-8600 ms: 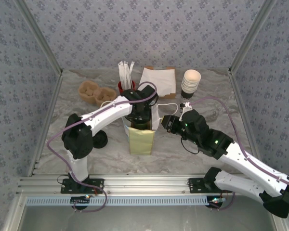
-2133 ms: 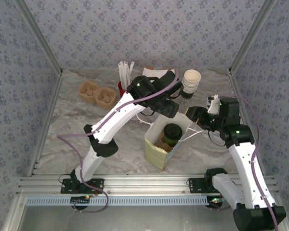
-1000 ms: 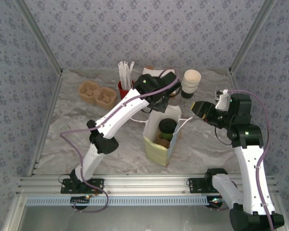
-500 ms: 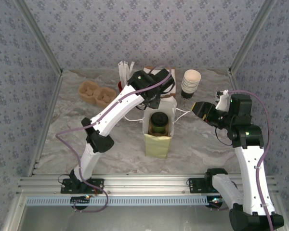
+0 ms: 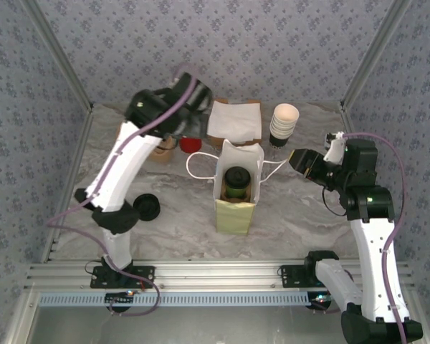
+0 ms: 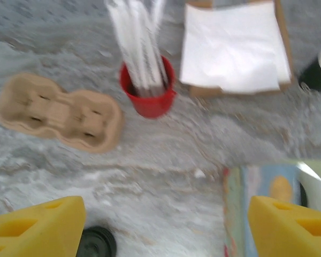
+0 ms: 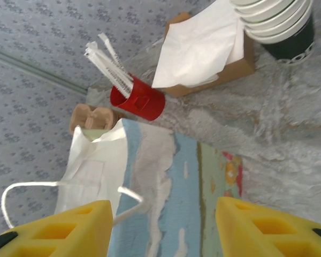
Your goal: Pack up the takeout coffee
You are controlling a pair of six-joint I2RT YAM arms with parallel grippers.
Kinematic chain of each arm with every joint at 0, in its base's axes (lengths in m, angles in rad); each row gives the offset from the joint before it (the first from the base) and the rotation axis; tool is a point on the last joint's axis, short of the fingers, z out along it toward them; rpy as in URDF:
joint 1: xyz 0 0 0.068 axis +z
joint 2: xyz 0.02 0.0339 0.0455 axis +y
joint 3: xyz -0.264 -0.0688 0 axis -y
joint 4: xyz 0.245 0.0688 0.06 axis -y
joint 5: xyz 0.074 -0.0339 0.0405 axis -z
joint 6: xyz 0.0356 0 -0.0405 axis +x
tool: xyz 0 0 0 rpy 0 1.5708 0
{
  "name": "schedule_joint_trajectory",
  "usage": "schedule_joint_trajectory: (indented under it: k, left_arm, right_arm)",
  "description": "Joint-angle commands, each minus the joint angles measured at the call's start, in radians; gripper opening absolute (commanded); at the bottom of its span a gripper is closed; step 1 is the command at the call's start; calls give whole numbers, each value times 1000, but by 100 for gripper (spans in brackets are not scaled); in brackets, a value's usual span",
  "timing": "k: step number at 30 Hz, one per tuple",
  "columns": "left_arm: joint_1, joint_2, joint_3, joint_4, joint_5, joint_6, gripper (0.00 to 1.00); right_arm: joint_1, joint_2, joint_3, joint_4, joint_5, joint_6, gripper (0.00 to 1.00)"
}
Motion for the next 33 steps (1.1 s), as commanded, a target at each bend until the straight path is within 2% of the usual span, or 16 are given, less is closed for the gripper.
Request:
schedule_joint_trajectory:
  k: [1,4,6,9,13,20,26,29,33]
  left_arm:
    - [126,-111,-211,248,108,107,80]
    - [275,-248,-489,530,246,130,79]
    - [353,-298,-612,657,278,146,77]
    - [416,-289,-668,745,318,168,76]
    - [417,-245,-691,846,328,223,76]
    - [407,-60,-527,831,434,260,76]
    - [387,17,-533,910,468,288,75]
    - [378,43,-557,972,474,296,72]
    - [372,108,-520,967,479,287,68]
  right_arm:
    - [-7,-12,-8,64,109,-40,57]
    - [-10,-13,-26,119,204,-49,57]
    - [-16,-15,-24,124,267,-67,59]
    - [-41,-2,16,88,328,-71,60]
    - [-65,6,70,9,404,-68,64]
    - [-107,41,122,35,384,-59,65]
    - [-110,72,83,88,390,-83,65]
    - [-110,92,72,111,393,-103,65]
    - [-112,142,82,113,387,-102,64]
